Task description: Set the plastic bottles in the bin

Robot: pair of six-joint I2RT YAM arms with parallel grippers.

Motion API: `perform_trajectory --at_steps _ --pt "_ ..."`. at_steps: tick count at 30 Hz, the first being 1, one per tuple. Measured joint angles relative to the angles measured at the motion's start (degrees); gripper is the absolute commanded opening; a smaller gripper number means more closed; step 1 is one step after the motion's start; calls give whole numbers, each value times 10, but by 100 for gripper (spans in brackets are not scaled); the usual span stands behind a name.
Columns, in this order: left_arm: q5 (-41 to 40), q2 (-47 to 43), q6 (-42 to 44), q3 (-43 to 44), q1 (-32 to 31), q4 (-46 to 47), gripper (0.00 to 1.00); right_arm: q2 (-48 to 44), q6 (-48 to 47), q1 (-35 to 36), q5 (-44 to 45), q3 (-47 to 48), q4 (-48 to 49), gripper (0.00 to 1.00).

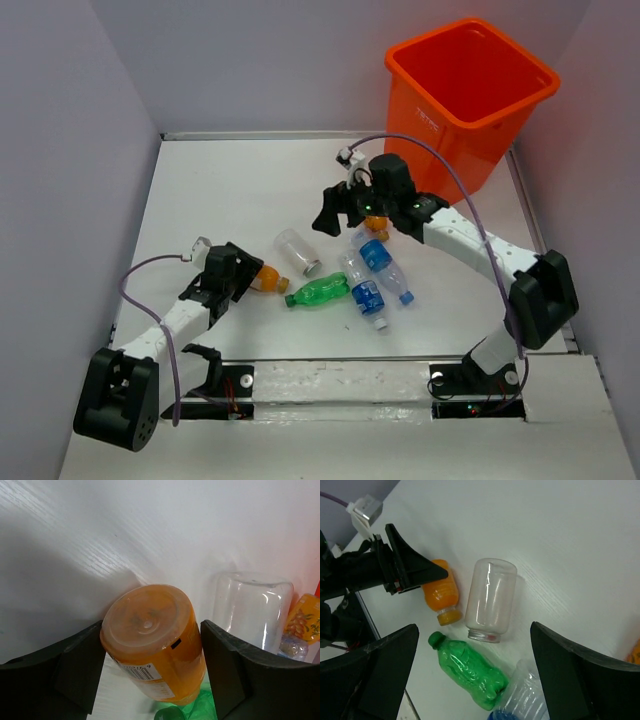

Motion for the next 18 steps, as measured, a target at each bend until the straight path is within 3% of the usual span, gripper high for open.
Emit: perform_trajectory --at_steps 2,7,18 --pt "-2 5 3 0 0 9 61 40 0 18 4 13 -1 100" --pt "-10 0 20 0 0 12 53 149 -16 56 34 52 -22 100" --pt "-32 -54 65 0 0 6 49 294 -34 94 49 158 -67 97"
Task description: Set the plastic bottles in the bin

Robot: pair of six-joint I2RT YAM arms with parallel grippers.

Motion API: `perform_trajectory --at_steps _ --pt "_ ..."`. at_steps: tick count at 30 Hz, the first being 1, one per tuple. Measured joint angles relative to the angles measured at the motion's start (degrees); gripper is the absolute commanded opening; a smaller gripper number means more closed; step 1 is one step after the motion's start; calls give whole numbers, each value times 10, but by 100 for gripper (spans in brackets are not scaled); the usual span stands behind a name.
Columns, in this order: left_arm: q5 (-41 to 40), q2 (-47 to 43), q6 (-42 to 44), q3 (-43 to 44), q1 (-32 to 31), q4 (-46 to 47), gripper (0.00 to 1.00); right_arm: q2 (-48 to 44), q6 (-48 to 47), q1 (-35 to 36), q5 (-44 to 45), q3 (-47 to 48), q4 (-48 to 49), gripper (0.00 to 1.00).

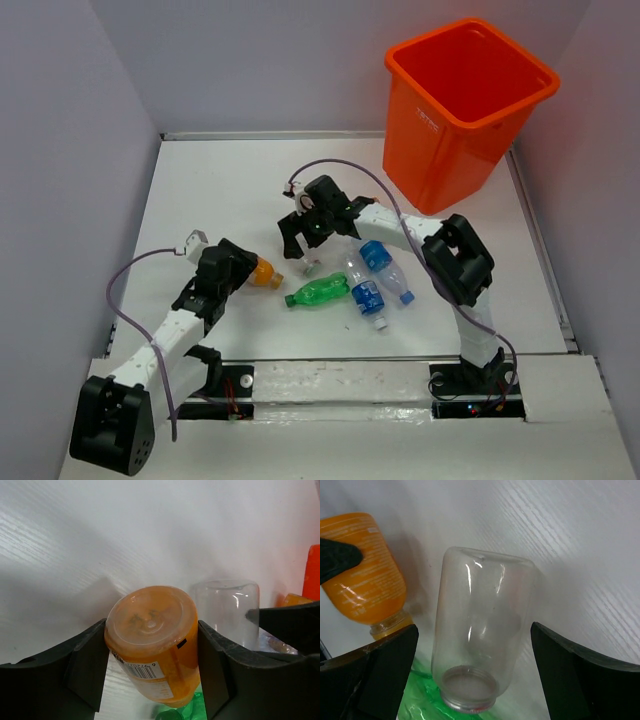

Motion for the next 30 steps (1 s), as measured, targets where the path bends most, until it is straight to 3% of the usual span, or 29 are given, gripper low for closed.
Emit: perform_trajectory --at_steps 3,6,10,17,22,28,30 --pt "-6 -38 9 0 0 -5 49 41 0 9 10 34 -7 83" --pt "-10 -66 19 5 0 -16 49 63 5 13 26 54 -12 59" --pt "-10 -85 27 15 0 -25 49 68 9 13 54 84 -24 51" --pt "-7 -103 40 38 0 -43 49 29 -6 8 134 154 -44 48" --pt "4 -107 59 80 0 -56 49 -41 -47 -35 182 283 -61 48" --pt "15 -119 77 135 0 -57 49 -87 -94 -219 252 525 -22 49" --pt "21 -114 82 155 0 -58 49 -90 -104 -268 269 557 -5 56"
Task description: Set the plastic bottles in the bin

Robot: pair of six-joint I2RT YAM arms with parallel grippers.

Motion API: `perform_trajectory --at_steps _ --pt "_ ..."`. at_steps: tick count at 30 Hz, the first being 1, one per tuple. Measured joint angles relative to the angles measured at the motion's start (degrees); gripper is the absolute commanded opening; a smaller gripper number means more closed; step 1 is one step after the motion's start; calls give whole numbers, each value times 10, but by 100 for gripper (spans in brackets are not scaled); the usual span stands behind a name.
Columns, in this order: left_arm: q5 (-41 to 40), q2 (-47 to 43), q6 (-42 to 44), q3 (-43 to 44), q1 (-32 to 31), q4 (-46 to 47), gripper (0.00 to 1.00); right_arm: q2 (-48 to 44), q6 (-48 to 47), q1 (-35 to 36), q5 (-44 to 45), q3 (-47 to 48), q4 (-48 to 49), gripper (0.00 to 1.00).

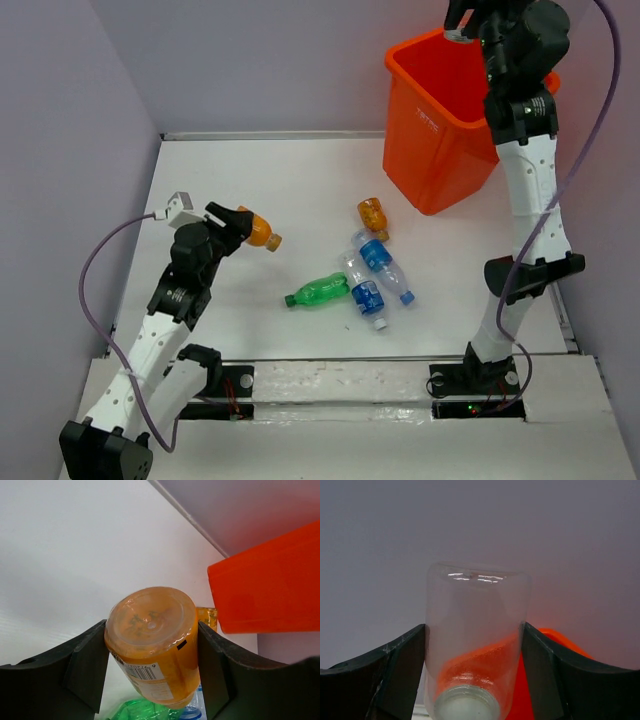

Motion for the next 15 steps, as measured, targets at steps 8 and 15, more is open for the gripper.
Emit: perform_trajectory --at_steps 8,15 --pt "19 66 33 133 -2 -14 49 19 4 -81 27 -59 32 100" --pt "-16 174 79 321 -87 19 49 -37 78 -96 -66 -232 -2 96"
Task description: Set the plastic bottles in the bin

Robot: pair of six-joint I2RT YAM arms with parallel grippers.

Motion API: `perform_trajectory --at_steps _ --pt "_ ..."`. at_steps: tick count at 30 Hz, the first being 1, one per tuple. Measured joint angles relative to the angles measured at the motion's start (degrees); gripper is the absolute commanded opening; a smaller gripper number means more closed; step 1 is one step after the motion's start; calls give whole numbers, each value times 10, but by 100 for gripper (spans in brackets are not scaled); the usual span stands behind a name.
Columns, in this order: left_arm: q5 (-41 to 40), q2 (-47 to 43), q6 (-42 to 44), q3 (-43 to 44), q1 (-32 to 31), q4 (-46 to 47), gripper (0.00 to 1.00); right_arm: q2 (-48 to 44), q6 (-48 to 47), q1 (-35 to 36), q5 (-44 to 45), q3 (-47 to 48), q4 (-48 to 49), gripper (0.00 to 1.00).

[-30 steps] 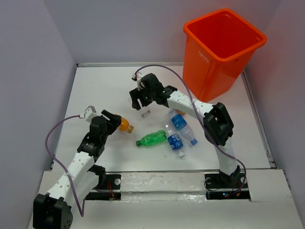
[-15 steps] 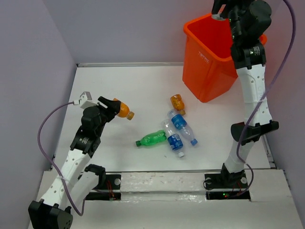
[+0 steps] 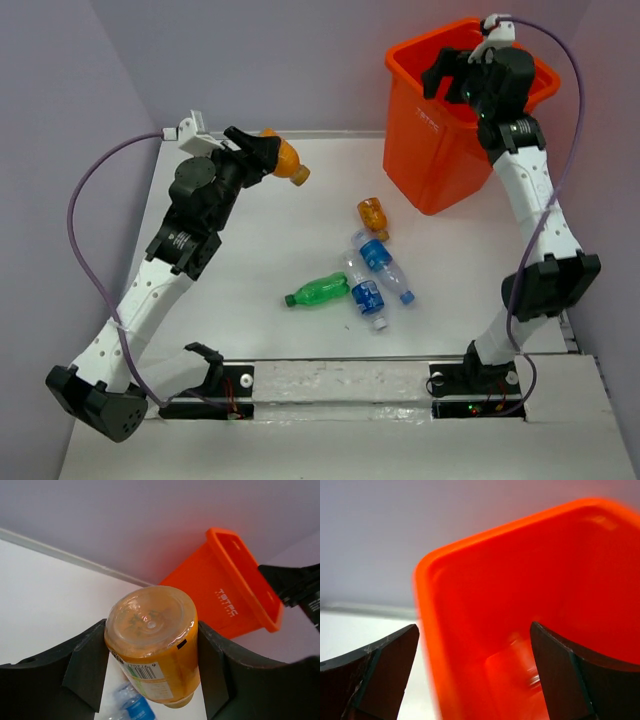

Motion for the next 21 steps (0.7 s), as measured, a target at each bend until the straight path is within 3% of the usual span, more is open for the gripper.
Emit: perform_trajectory --at_steps 5,8,11,15,21 --pt "-10 81 14 83 -63 31 49 -221 94 3 -218 -281 99 96" --pt "-9 139 19 130 -95 41 49 -311 149 19 -362 -372 195 99" --pt "-5 193 26 171 -135 48 49 -349 172 47 -445 -424 253 99" --pt "14 231 29 188 -177 59 50 -363 192 75 -495 -481 279 100" --pt "31 247 33 189 -192 72 51 -352 195 84 -489 -504 277 100"
